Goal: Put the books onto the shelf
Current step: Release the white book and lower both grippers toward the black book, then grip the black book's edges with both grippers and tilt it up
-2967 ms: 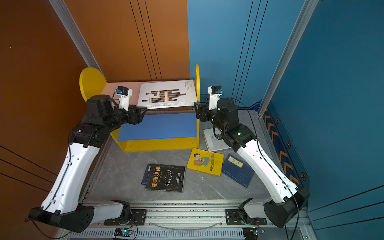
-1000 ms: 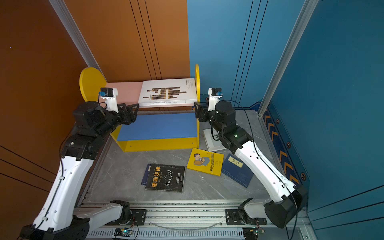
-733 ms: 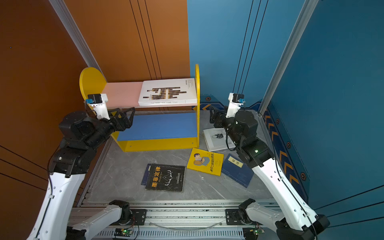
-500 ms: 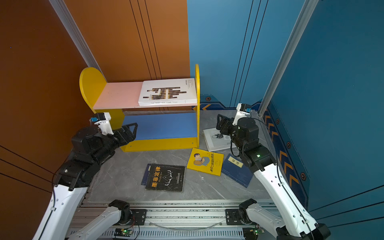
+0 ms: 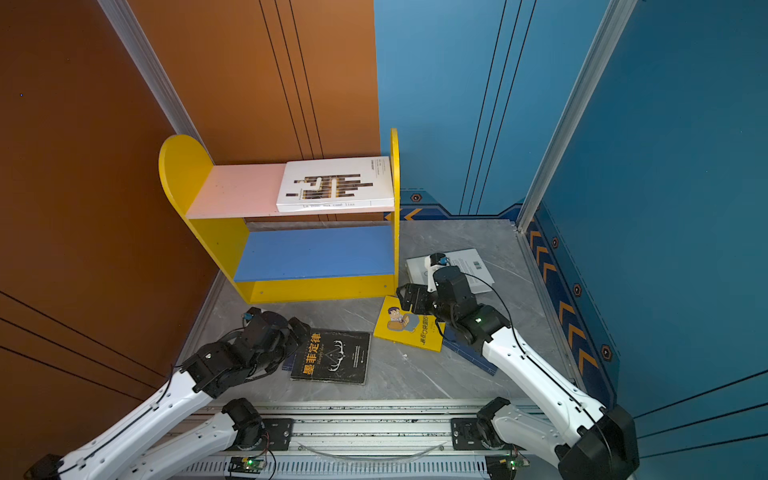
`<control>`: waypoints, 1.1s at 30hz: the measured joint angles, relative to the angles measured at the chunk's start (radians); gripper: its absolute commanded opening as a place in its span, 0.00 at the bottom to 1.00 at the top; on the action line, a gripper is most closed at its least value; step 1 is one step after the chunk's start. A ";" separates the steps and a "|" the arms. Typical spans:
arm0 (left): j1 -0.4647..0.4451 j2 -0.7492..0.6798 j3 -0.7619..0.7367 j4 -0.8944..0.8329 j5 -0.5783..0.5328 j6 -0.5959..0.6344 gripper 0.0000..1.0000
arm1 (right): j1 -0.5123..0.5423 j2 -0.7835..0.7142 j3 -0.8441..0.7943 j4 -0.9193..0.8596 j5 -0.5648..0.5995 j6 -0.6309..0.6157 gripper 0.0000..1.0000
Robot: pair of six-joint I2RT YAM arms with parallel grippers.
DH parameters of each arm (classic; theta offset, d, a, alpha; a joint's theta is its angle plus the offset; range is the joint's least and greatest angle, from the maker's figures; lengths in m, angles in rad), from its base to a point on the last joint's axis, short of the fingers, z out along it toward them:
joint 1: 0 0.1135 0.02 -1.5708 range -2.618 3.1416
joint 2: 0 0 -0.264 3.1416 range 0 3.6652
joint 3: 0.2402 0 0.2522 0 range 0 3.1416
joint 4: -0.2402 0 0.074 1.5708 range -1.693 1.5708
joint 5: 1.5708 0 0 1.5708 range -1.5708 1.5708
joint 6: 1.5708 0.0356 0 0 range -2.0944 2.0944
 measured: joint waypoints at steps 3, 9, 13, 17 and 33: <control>-0.053 0.061 -0.031 0.003 -0.001 -0.095 0.98 | 0.075 0.076 0.000 0.044 0.001 -0.015 0.84; -0.079 0.035 -0.176 0.114 0.000 -0.244 0.96 | 0.183 0.305 0.064 0.076 0.020 -0.018 0.76; -0.119 0.002 -0.236 0.150 -0.015 -0.323 0.95 | 0.224 0.386 0.111 0.086 0.020 -0.019 0.73; -0.138 0.003 -0.245 0.185 -0.031 -0.366 0.95 | 0.242 0.471 0.170 0.101 -0.005 -0.034 0.70; -0.207 0.043 -0.292 0.336 -0.129 -0.441 0.93 | 0.300 0.728 0.316 0.055 -0.041 -0.084 0.55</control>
